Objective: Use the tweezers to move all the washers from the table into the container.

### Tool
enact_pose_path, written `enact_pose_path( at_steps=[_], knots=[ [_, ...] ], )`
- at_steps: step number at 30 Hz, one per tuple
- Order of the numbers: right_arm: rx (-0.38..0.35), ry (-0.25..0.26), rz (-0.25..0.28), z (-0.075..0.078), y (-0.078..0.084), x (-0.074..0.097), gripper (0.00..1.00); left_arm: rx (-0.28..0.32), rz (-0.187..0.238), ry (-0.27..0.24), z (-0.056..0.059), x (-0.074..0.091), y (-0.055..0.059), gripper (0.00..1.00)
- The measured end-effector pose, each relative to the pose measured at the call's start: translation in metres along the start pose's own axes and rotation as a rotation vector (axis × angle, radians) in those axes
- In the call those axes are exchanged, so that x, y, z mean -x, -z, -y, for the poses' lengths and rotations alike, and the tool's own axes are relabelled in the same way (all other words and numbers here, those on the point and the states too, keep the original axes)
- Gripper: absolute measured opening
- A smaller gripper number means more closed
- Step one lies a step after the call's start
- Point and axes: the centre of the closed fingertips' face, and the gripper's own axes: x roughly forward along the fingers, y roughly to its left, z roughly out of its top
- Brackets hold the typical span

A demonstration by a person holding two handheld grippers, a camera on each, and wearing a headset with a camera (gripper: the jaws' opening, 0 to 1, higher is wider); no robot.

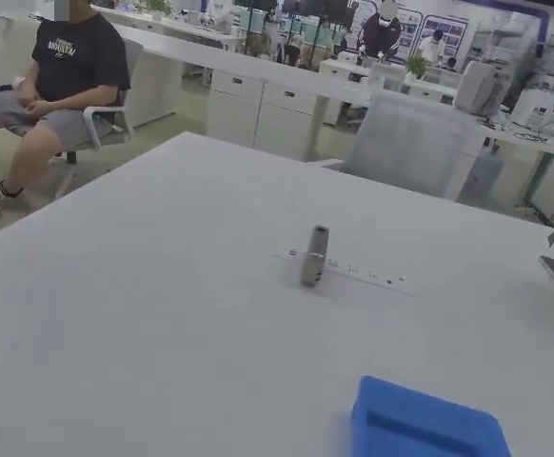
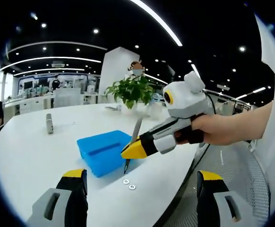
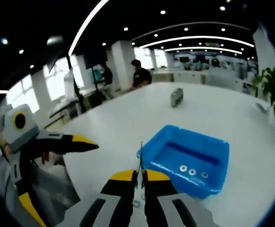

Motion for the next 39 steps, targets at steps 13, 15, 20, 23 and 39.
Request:
enact_pose_path(
  at_steps=[13, 15, 20, 23, 39],
  knots=[
    [0.029, 0.009, -0.029, 0.009, 0.016, -0.01, 0.04, -0.011, -0.03, -0.016, -0.004, 0.0, 0.005, 0.95],
    [0.035, -0.006, -0.04, 0.008, 0.016, -0.013, 0.04, -0.003, -0.011, -0.004, -0.001, 0.0, 0.002, 0.97],
    [0.06, -0.011, -0.049, 0.007, 0.016, -0.015, 0.04, -0.011, -0.029, 0.028, 0.005, -0.002, 0.004, 0.99],
    [0.058, -0.013, -0.045, 0.005, 0.014, -0.014, 0.04, -0.016, -0.034, 0.031, 0.005, -0.002, 0.005, 0.99],
    [0.367, -0.066, -0.122, -0.013, 0.023, -0.014, 0.04, 0.002, -0.028, -0.006, -0.002, 0.001, 0.005, 0.97]
  ],
)
